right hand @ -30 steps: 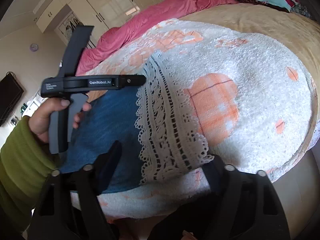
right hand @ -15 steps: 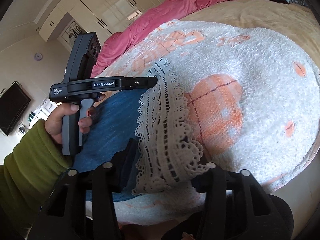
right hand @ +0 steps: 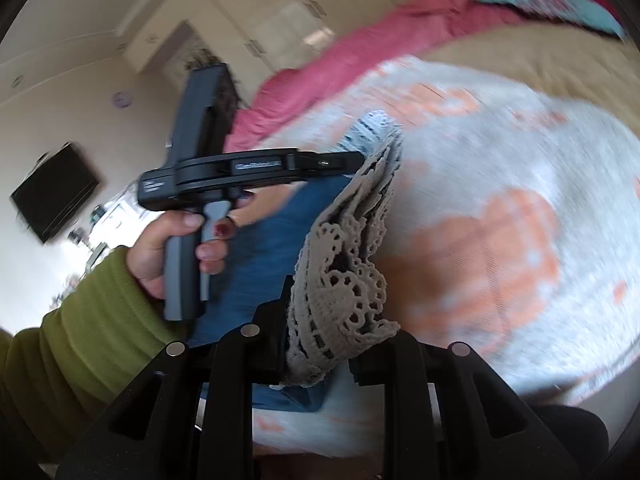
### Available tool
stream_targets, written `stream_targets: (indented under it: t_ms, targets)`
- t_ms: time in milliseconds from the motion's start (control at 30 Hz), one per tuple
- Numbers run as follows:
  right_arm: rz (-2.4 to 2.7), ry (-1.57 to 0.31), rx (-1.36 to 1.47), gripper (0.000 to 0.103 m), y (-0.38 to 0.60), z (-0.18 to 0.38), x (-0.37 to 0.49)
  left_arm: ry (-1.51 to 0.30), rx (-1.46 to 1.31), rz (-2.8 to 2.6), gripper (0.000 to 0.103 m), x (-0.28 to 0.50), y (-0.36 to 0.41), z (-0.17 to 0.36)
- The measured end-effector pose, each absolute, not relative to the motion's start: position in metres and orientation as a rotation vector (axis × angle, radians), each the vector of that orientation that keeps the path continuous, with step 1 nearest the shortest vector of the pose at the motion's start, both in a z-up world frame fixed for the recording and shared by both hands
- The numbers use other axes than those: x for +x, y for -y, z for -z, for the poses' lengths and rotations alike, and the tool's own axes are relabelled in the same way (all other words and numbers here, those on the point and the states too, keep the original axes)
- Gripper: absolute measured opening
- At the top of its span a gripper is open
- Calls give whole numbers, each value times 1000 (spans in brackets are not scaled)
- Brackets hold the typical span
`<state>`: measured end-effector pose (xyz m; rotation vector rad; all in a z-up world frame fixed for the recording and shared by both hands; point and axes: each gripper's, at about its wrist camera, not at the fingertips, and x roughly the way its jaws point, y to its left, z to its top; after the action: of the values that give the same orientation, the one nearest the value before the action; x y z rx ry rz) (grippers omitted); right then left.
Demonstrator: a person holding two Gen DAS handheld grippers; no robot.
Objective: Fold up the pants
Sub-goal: 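Grasp the lace-trimmed leg end with the left gripper and lift it, then fold the lace leg across the denim with the left gripper and release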
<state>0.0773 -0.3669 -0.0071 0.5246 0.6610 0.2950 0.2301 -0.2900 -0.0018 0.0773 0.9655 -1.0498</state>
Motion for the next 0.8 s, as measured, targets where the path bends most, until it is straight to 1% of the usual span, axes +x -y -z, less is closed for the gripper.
stream_targets:
  t_ms: [100,233,333,433,467,500,533,600,700,800]
  targets:
    - [-341,-631,434,21,340,-7,80,-929,21,1035,11,227,259,-16]
    - [-446,-637,366,21,296,-22,94,-899,-40,981,11,222,207,-32]
    - [-515,-647,288,21,257,-29,109,-885,-78,935,11,220,173,-36]
    - [-568,-687,193,21,216,-18,123,-886,-113,859,14,216,138,-31]
    - [-577,-703,169,21,207,-13,127,-889,-124,830,19,213,126,-29]
    - [-587,-732,128,21,193,-4,128,-887,-160,805,27,211,111,-26]
    - [-590,-756,79,23,180,5,128,-889,-221,788,33,207,92,-22]
    - [-583,-763,-20,25,163,19,119,-887,-319,752,54,203,67,-15]
    - [-567,-711,-172,33,140,24,107,-943,-538,712,66,206,32,4]
    - [-547,-667,-247,33,130,28,97,-986,-607,717,70,212,25,16]
